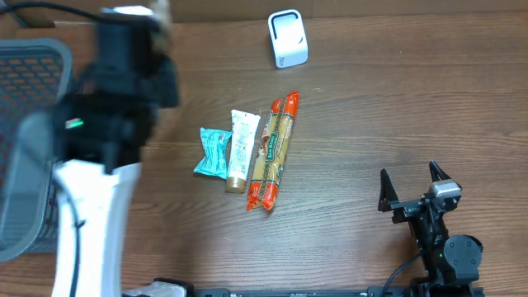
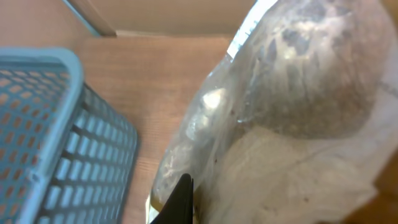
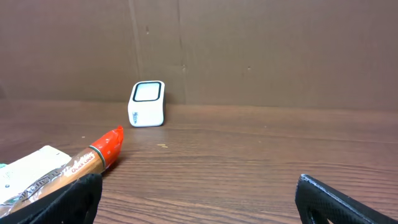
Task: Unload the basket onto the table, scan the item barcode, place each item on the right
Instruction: 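Carry the bread bag to the table left of the mint packet, release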
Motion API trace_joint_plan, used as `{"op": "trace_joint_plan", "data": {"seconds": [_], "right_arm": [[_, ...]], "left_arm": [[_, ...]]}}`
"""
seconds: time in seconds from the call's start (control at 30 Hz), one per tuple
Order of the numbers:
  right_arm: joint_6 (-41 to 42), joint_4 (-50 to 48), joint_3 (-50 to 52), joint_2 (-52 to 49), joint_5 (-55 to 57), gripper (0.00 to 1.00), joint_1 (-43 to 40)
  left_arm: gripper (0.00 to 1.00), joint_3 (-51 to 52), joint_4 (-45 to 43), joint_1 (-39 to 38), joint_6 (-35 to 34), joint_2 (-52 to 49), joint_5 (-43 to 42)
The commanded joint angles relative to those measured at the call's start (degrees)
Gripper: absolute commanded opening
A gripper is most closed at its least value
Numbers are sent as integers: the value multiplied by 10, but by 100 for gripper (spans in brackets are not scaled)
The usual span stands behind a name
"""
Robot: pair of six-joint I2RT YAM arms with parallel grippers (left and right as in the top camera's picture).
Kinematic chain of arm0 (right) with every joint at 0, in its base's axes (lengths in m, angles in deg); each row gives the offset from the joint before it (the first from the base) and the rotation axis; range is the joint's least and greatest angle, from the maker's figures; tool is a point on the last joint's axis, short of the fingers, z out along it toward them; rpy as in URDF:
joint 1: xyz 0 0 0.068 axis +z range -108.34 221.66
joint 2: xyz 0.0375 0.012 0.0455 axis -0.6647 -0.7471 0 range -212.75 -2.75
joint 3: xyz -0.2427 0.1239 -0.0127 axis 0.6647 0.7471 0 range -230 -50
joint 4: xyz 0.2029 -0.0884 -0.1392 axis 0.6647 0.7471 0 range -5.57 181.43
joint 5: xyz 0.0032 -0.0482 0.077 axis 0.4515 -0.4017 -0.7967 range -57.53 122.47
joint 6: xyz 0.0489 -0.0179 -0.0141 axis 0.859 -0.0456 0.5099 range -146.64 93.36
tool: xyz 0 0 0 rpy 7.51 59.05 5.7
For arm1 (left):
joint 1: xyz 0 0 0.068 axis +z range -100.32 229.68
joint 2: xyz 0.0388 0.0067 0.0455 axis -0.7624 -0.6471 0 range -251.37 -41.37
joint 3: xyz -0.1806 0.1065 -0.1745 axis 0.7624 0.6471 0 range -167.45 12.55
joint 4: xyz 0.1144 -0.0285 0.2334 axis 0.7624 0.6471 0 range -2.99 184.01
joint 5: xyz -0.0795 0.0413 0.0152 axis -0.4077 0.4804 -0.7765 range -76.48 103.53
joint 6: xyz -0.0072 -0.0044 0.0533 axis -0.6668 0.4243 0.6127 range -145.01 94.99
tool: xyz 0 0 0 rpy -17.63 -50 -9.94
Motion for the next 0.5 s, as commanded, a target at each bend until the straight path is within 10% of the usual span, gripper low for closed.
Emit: {"op": "trace_joint_plan", "data": {"seconds": [0.0,0.47], "right_arm": [[-3,-3,6,6,5,100,3],[-3,-3,6,6,5,100,3]], "left_arm": [[4,65,5,-56,-111,-40,161],[4,287,-47,-30,-280,-210,220]]}}
